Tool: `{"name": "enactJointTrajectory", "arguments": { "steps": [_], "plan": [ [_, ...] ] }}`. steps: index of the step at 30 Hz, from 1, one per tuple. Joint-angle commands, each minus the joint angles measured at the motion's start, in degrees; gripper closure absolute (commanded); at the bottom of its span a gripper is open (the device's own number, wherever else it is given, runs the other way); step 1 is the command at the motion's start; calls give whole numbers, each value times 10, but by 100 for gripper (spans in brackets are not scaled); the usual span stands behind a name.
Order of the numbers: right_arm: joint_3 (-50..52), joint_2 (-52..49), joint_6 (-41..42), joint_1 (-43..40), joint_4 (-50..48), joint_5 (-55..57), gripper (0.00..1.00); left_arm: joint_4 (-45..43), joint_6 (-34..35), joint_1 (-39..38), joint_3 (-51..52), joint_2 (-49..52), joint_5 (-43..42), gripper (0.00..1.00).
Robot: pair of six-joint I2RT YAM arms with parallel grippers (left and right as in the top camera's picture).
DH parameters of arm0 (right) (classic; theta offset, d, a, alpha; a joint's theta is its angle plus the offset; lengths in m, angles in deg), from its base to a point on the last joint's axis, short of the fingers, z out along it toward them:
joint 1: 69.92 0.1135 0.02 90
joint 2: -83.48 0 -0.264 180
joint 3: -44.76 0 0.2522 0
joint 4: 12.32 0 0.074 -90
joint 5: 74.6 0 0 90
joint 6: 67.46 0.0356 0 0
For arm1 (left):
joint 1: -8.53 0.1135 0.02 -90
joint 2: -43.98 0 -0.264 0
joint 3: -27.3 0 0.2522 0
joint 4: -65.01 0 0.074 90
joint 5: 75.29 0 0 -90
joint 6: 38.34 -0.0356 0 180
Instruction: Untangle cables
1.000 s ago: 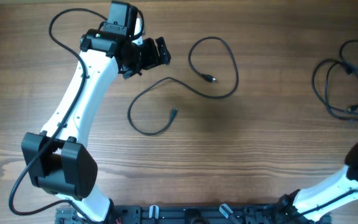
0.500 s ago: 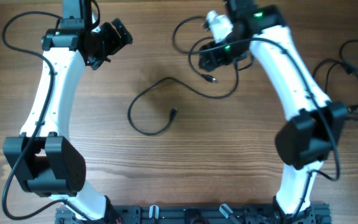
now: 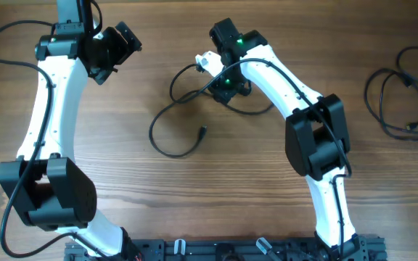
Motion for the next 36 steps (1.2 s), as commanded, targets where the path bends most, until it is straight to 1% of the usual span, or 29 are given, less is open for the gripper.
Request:
{"name": "enactJointTrajectory", "arguments": {
  "steps": [1,4,5,9,16,17,18,19,21,22,25,27,28,30,32,34,36],
  "plan": [
    [-2,-25,-1,4,-12,37,53,0,5,-1,-3,5,4,0],
    [-2,-40,1,12,-14,40,56,0,5,-1,-3,5,4,0],
    [-2,-44,10,18,-17,56,57,0,5,-1,-3,5,4,0],
    [-2,-52,33,35,-33,96,56,0,5,-1,-3,5,4,0],
    [7,-71,51,37,-19,96,57,0,5,-1,-3,5,4,0],
    [10,-71,57,38,-18,97,61,0,5,-1,-3,5,4,0],
    [18,-71,70,37,-20,100,67,0,5,-1,-3,5,4,0],
    [22,-71,80,37,-20,100,71,0,5,-1,-3,5,4,0],
    [24,-71,126,36,-19,101,91,0,5,-1,-3,5,4,0],
    [19,-68,148,36,-15,101,96,0,5,-1,-3,5,4,0],
    [-4,-33,181,25,-4,102,96,0,5,-1,-3,5,4,0],
    [-27,22,211,-3,2,105,96,0,5,-1,-3,5,4,0],
    [-41,62,221,-30,-1,105,96,0,5,-1,-3,5,4,0],
    [-60,118,226,-76,-19,105,96,0,5,-1,-3,5,4,0],
    [-66,180,230,-142,-72,118,96,0,5,-1,-3,5,4,0],
    [-66,224,230,-220,-159,118,96,1,5,-1,-3,5,4,0],
    [-66,230,230,-281,-236,123,96,0,5,-1,-3,5,4,0]
  ]
}}
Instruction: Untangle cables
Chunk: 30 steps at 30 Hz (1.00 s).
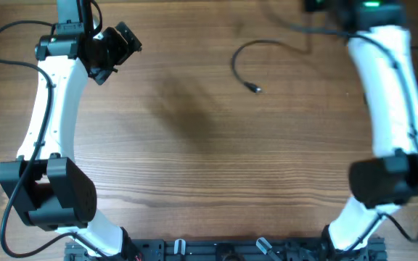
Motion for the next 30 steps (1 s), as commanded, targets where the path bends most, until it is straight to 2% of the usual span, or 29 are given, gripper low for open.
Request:
{"name": "enactJointTrajectory", "arguments": {
  "steps": [1,5,7,13,15,16,18,20,23,25,30],
  "plan": [
    [0,-1,19,-84,-93,34,96,0,5,-1,-3,5,3,0],
    [0,-9,107,-184,-205,104,96,0,5,-1,-3,5,3,0],
    [0,-31,112,-226,-237,104,96,0,5,-1,-3,5,3,0],
    [0,-117,73,-245,-205,76,95,0,5,-1,-3,5,3,0],
    [0,-141,65,-245,-179,63,90,0,5,-1,-3,5,3,0],
    [0,-148,65,-245,-168,63,80,0,5,-1,-3,5,3,0],
    [0,-158,66,-245,-140,63,28,0,5,-1,-3,5,3,0],
    [0,-158,66,-245,-120,33,3,0,5,-1,-3,5,3,0],
    [0,-157,70,-245,-90,-53,0,0,5,-1,-3,5,3,0],
    [0,-150,84,-240,-71,-67,0,0,5,-1,-3,5,3,0],
    [0,-42,79,-144,-15,-101,0,0,5,-1,-3,5,3,0]
  ]
}}
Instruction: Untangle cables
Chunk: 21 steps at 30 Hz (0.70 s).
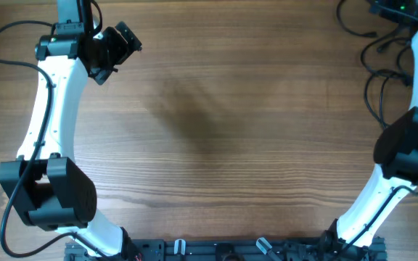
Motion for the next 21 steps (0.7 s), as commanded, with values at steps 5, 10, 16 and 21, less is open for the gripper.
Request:
{"name": "enactJointTrajectory", "arguments": {
  "steps": [5,10,16,21],
  "plan": [
    [-3,214,7,205,162,-33,0,0,2,-1,-3,4,4,0],
    [-3,349,9,300,285,-37,0,0,2,-1,-3,4,4,0],
    [-3,376,8,307,375,-37,0,0,2,-1,-3,4,4,0],
    [-3,375,6,307,395,-22,0,0,2,-1,-3,4,4,0]
  ]
}}
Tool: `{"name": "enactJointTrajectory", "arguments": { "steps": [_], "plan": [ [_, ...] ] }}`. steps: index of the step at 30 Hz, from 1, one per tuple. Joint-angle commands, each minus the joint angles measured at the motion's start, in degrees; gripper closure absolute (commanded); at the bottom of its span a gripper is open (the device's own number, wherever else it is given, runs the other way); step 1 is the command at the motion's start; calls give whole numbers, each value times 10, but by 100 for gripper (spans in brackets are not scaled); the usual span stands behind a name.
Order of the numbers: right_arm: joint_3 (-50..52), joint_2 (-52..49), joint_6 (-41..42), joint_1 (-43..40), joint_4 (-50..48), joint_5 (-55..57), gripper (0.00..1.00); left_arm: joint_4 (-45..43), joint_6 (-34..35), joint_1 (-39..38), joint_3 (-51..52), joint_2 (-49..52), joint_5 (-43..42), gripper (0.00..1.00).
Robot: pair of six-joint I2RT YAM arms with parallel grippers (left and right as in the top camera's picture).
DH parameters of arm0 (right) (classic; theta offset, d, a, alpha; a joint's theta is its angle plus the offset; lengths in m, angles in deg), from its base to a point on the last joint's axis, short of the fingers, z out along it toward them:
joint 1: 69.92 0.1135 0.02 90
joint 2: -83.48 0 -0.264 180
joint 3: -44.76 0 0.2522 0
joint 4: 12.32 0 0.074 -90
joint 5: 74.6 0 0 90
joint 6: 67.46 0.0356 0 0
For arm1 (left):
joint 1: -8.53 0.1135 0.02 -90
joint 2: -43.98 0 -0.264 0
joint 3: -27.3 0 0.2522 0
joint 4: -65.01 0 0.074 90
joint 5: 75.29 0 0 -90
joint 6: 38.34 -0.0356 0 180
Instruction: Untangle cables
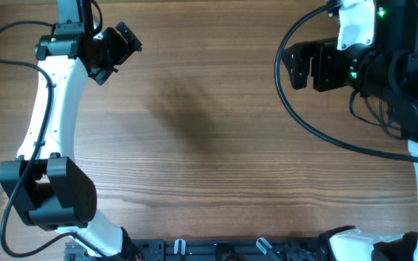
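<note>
My right gripper (310, 67) hangs high near the overhead camera at the upper right, pointing left, open with nothing between its fingers. A thick black cable (287, 109) arcs from the arm's top down past the gripper to the right edge; whether it is the arm's own wiring cannot be told. Thin black cable loops (374, 116) show on the table under the right arm, mostly hidden by it. My left gripper (115, 49) stays at the upper left, open and empty, far from any cable.
The wooden table (209, 145) fills the view. Both arm bases stand on the black rail (216, 250) along the front edge. The left arm's own black wire (9, 43) loops at the far left.
The right arm was stretched to the top right corner by the cable pile. Now its gripper is raised close to the camera, open and empty, covering most of the pile. The left arm has not moved.
My right gripper was first over a looped black cable at the table's centre. Then that cable trailed from it at the upper right. Then it was at the far right by the other cables. Now the cable lies at the right and the gripper is open.
</note>
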Motion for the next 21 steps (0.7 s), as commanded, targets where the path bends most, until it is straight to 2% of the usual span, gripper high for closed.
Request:
{"name": "enactJointTrajectory", "arguments": {
  "steps": [1,4,6,15,21],
  "plan": [
    [0,-4,6,1,2,12,0,-1,1,-1,-3,4,4,0],
    [23,-1,-10,1,-5,12,0,-1,1,-1,-3,4,4,0],
    [67,26,-33,1,-49,14,0,-1,1,-1,-3,4,4,0],
    [598,362,-39,-88,-473,14,0,-1,1,-1,-3,4,4,0],
    [908,598,-40,-126,-721,14,0,-1,1,-1,-3,4,4,0]
  ]
}}
